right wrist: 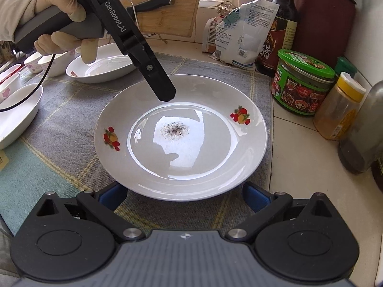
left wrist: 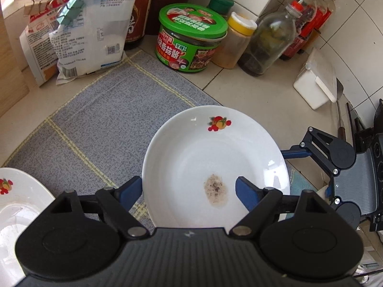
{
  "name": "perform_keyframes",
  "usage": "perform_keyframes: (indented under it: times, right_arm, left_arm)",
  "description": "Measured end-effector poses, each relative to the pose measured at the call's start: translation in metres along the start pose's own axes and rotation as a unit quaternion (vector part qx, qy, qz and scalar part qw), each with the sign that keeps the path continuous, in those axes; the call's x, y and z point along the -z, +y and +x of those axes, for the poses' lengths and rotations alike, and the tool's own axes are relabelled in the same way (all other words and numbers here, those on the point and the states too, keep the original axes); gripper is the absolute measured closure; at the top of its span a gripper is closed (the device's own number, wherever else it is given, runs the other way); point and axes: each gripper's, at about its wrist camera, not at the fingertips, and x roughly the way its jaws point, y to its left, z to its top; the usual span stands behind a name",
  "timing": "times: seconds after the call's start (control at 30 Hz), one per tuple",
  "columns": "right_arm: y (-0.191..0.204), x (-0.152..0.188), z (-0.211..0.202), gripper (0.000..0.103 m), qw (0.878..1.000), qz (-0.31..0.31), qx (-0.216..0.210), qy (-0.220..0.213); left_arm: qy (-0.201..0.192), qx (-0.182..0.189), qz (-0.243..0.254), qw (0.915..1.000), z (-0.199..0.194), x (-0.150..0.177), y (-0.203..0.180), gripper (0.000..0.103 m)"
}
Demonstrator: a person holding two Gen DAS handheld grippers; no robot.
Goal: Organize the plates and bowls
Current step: 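Lower the stained plate onto the towel and open the left gripper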
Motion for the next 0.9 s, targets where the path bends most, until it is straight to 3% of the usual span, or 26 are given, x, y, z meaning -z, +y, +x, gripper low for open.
perform_keyframes:
  times: [0.2,0.4,0.6,0.73,0.9]
  right_arm:
    - [0.008,0.006,-0.014,0.000,0.999,0.041,0.029,-0.009]
    - [0.018,0.009,-0.034,0.000,0.996,0.063,0.057,-0.031]
    - [0.040,0.008,-0.048,0.000,0.993,0.035,0.097,-0.058]
    - [0.048,0.006,-0.056,0.000,0.992,0.040,0.076,-0.094]
    - [0.069,-0.002,-0.054,0.000,0.993,0.020,0.046,-0.107]
  left_arm:
    - [-0.048,-0.025,0.028,0.9981,-0.027,0.013,-0.018,0.018]
    - [-0.113,-0.067,0.071,0.9888,-0.059,0.039,-0.051,0.014]
    - [-0.154,-0.091,0.055,0.9822,-0.093,0.076,-0.079,0.011]
    - [-0.177,-0.117,0.037,0.9766,-0.111,0.104,-0.094,0.010]
    - [-0.203,-0.147,-0.005,0.9681,-0.122,0.141,-0.106,0.010]
